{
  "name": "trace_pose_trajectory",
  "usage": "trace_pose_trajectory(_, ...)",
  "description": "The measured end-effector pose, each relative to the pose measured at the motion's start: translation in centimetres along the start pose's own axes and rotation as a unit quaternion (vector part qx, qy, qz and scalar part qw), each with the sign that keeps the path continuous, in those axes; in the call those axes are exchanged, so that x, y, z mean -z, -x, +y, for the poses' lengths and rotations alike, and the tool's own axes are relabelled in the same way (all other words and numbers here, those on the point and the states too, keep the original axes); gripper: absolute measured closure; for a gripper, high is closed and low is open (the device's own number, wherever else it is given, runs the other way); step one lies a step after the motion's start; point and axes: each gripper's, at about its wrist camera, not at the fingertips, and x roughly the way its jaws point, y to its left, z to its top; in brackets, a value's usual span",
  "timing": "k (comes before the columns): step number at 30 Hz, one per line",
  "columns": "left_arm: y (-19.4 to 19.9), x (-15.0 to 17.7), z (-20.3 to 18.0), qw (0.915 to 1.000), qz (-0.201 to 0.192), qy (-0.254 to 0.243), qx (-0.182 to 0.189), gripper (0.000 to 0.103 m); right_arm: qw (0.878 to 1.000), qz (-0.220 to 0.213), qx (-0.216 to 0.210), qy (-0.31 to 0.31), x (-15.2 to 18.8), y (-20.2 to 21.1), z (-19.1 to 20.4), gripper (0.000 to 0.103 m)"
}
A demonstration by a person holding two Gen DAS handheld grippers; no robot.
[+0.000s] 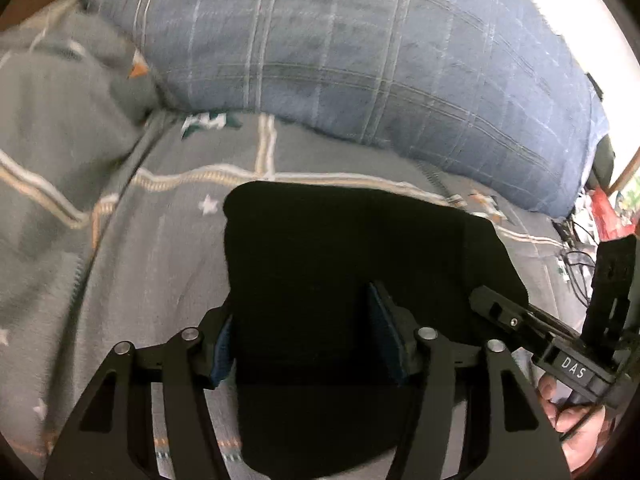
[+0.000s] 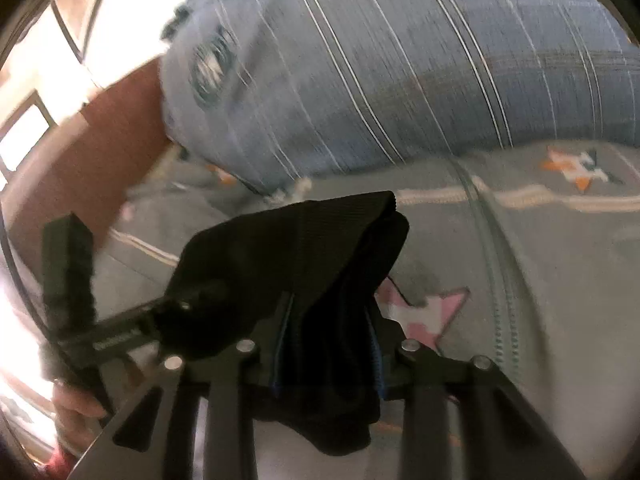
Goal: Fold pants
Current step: 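Lower the folded pants onto the sheet and open both grippers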
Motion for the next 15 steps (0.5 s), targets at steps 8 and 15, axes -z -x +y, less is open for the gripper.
trace_pose_trajectory(8, 1.3, -0.3, 1.1, 0.9994, -0.030, 0.014, -0.009, 0.028, 0.998, -0.019, 0.039, 0.053, 0.2, 1.8, 1.2, 0.056)
trace_pose_trajectory(15, 1.5, -1.6, 1.4, 0.9973, -0.055, 0.022, -0.044, 0.028, 0.994, -0.043, 0.013, 0.096, -0.6, 4.9, 4.3, 0.057)
